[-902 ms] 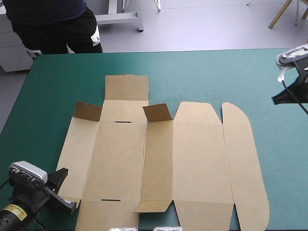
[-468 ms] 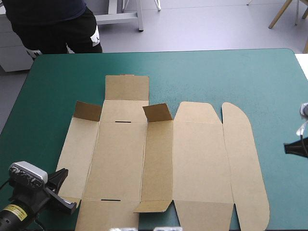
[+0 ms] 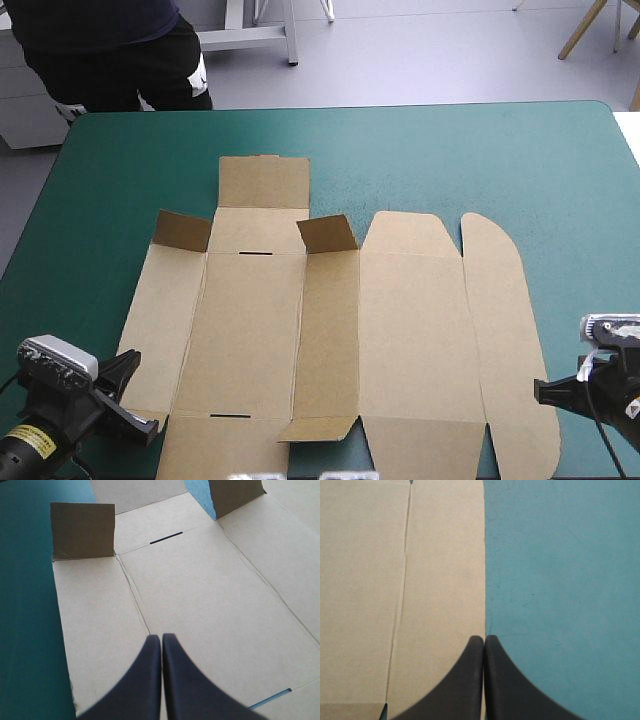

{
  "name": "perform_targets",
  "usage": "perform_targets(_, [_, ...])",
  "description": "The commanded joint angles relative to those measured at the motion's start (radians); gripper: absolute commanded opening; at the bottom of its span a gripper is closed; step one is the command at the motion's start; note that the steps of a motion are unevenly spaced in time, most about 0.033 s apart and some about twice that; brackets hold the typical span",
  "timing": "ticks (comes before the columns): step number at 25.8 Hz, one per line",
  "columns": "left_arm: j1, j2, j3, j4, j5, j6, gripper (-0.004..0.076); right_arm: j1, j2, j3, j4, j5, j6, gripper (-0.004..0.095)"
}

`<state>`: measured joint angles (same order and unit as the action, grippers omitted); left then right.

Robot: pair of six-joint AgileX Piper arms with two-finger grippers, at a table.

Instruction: Fold the box

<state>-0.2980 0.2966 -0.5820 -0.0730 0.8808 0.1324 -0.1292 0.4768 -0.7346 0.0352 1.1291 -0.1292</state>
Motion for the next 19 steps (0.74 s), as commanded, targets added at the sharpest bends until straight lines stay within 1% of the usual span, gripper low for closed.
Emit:
perform_targets(1, [-0.005, 0.009, -0.034, -0.008, -0.071, -0.009, -0.001, -0.008, -0.033, 0.046, 0.053, -0.105, -0.007, -0.0019])
perform_targets(5, [-0.005, 0.009, -0.034, -0.01, -0.111, -0.009, -0.001, -0.008, -0.047, 0.111, 0.107, -0.156, -0.007, -0.002])
perform_targets(8, [-0.005, 0.009, -0.035, -0.017, -0.131, -0.015, -0.001, -0.008, -0.047, 0.145, 0.11, -0.186, -0.018, -0.0019])
perform_targets(13, [-0.005, 0.024, -0.035, -0.011, -0.131, -0.156, -0.001, -0.008, -0.047, 0.153, 0.11, -0.181, -0.038, -0.0019])
perform_targets(15, [-0.005, 0.055, -0.036, -0.008, -0.124, -0.178, -0.001, -0.008, -0.047, 0.153, 0.11, -0.181, -0.038, -0.0019])
perform_targets(17, [-0.005, 0.107, -0.046, -0.008, -0.093, -0.18, -0.001, -0.008, -0.047, 0.153, 0.11, -0.181, -0.038, -0.0019])
perform_targets(19, [-0.005, 0.179, -0.071, -0.008, -0.076, -0.182, -0.001, -0.008, -0.047, 0.153, 0.11, -0.181, -0.038, -0.0019])
